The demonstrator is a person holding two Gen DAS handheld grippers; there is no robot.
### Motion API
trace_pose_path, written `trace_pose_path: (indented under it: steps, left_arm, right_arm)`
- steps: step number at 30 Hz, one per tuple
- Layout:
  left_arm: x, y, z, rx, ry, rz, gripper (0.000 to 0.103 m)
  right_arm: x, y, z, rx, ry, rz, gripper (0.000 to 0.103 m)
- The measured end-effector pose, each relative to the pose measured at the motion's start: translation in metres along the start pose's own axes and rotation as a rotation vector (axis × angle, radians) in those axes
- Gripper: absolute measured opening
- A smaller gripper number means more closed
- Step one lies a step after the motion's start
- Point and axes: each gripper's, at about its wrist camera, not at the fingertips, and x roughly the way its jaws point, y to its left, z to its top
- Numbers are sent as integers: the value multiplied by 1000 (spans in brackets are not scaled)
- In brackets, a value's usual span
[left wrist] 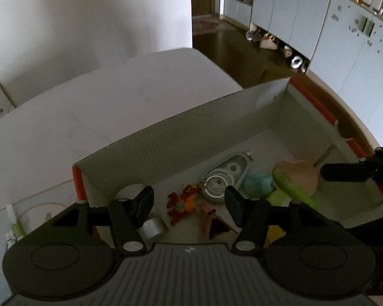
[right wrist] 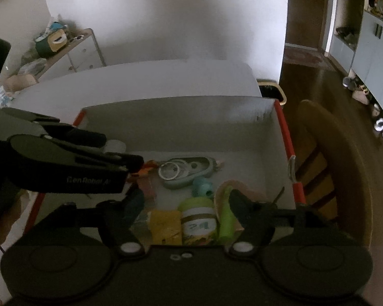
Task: Organize rigid objects
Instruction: 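Withdraw both tools from the box back over the table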
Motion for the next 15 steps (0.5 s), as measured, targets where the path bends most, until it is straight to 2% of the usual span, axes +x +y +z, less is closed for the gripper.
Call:
trace_pose_path:
  steps: [3,5,15]
  left_arm:
    - [-13,-1,-4,-8,-24,-8,62]
    - [-21,-1,-8,-17,-44,-13,69]
    - [-60,7,-31,-76,-117,-32,69]
  right_arm:
    - [-9,5,-3,-9,-13,10,78]
    - [-16,9,-5,-17,-24,16,81]
    - [-47,27,-12,-46,-79,51,96]
